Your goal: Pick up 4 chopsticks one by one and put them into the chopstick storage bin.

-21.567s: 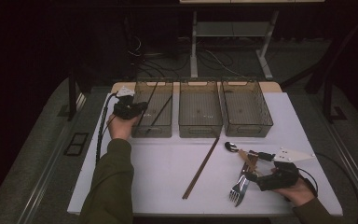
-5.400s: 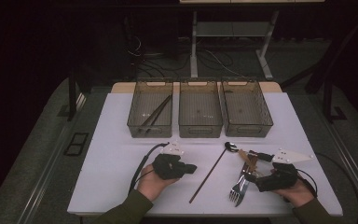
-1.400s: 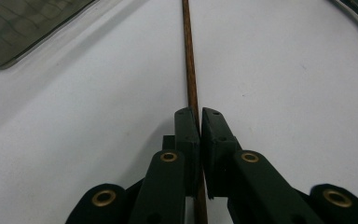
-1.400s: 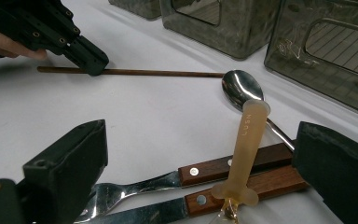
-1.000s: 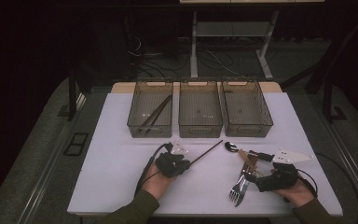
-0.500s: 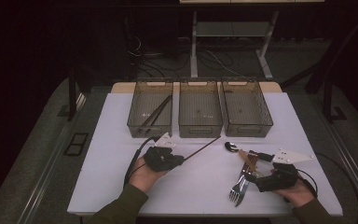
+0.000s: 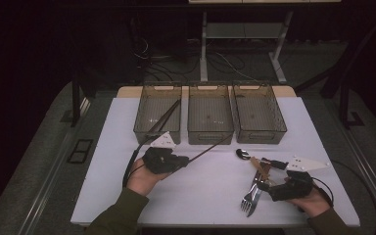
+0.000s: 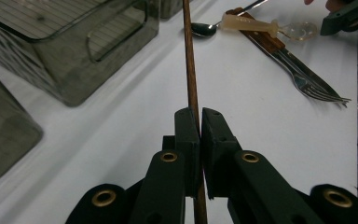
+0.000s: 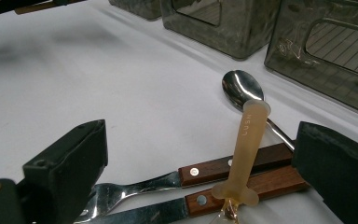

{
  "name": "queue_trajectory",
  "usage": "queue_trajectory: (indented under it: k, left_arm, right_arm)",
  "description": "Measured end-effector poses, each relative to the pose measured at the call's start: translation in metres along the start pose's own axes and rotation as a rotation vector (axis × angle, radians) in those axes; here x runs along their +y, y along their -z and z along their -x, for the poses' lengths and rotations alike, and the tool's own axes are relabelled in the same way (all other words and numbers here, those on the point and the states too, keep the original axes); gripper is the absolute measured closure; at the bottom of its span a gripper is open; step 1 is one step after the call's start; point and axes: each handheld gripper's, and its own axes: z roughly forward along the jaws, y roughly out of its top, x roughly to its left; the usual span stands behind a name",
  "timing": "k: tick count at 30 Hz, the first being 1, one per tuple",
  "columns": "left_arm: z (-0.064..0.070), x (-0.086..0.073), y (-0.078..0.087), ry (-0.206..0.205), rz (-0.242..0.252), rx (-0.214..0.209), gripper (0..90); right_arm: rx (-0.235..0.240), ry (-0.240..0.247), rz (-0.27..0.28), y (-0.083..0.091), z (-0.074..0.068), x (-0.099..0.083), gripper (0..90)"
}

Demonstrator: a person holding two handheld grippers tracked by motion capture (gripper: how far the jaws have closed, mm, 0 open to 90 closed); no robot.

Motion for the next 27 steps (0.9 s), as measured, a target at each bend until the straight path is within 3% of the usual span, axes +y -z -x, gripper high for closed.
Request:
queue_trajectory:
  k: [5,15,27]
  left_arm:
    - [-0.012,0.008,0.006,0.011,0.038,0.012,85.7]
    - [-0.040,0.033,0.016,0.004,0.067,0.066,85.7]
    - [-0.101,0.057,0.033,0.062,0.113,0.200,85.7]
  right_arm:
    - [0.000,-0.004,0.001,0.000,0.001,0.000,3.6]
    - [0.001,-0.017,0.000,0.000,0.001,0.000,3.6]
    - [0.004,-0.011,0.002,-0.002,0.002,0.001,3.6]
